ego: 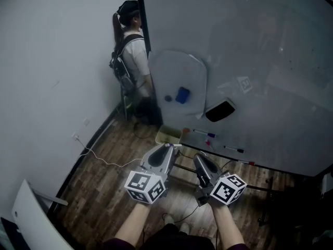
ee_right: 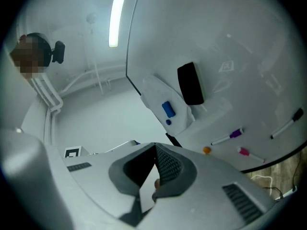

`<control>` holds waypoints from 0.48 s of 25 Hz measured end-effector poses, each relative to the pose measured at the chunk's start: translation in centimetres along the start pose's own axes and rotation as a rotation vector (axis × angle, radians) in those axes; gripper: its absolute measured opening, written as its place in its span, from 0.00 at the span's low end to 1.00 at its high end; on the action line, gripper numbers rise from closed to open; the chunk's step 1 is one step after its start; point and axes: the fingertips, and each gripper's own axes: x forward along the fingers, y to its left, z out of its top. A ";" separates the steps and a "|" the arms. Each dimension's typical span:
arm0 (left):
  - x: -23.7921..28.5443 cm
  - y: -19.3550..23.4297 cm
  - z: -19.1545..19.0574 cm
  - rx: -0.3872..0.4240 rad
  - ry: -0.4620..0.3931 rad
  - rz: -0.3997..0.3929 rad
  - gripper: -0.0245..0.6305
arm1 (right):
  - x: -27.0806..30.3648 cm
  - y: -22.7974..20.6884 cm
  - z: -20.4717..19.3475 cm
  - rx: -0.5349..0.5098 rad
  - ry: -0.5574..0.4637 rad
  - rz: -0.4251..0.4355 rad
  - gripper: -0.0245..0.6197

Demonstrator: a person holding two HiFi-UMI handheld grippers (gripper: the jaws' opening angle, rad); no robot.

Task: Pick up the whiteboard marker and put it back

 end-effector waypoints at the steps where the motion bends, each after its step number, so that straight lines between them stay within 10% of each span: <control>1: -0.2 -0.1 0.0 0.000 -0.002 0.001 0.12 | -0.1 0.1 0.0 0.000 -0.001 0.003 0.04; 12: -1.2 -0.5 0.1 -0.002 -0.004 -0.001 0.12 | -0.7 0.8 -0.7 0.001 0.004 0.001 0.04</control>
